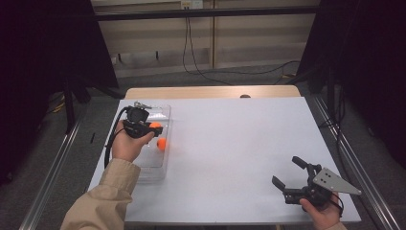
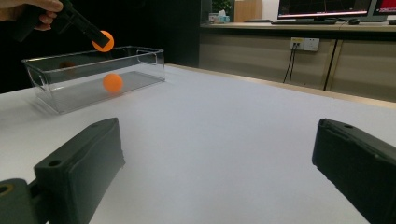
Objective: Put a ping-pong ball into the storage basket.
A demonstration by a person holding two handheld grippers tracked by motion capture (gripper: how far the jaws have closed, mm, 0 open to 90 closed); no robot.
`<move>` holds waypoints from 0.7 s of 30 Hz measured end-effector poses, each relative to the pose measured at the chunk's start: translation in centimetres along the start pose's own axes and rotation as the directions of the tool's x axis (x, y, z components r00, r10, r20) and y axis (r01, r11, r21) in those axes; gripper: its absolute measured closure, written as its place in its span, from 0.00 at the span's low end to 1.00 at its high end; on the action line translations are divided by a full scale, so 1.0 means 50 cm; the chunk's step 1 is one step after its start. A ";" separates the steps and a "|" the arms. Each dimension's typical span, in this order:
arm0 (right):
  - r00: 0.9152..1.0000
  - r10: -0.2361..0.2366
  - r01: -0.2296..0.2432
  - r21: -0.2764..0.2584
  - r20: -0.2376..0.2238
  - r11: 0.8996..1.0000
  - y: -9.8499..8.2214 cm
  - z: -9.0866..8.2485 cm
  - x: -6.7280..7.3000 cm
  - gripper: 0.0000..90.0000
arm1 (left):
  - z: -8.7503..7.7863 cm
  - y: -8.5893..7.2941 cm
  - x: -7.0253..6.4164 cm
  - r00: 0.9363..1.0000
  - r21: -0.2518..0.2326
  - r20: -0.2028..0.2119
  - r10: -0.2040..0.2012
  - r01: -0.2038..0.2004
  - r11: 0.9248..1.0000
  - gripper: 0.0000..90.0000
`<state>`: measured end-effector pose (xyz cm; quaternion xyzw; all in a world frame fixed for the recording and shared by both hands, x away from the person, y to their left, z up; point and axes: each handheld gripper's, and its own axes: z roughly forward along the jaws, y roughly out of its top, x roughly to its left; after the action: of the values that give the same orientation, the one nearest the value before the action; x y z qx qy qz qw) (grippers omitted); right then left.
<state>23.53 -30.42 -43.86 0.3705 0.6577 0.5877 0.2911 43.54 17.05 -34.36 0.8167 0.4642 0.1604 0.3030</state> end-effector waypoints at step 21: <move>1.000 -0.002 0.002 0.001 0.000 1.000 0.000 0.000 0.000 0.02 | 0.000 -0.013 0.015 1.000 0.005 -0.014 -0.013 0.013 1.000 0.57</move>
<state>23.52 -30.43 -43.85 0.3700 0.6583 0.5872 0.2916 43.47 17.95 -34.78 0.8134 0.4718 0.1631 0.2987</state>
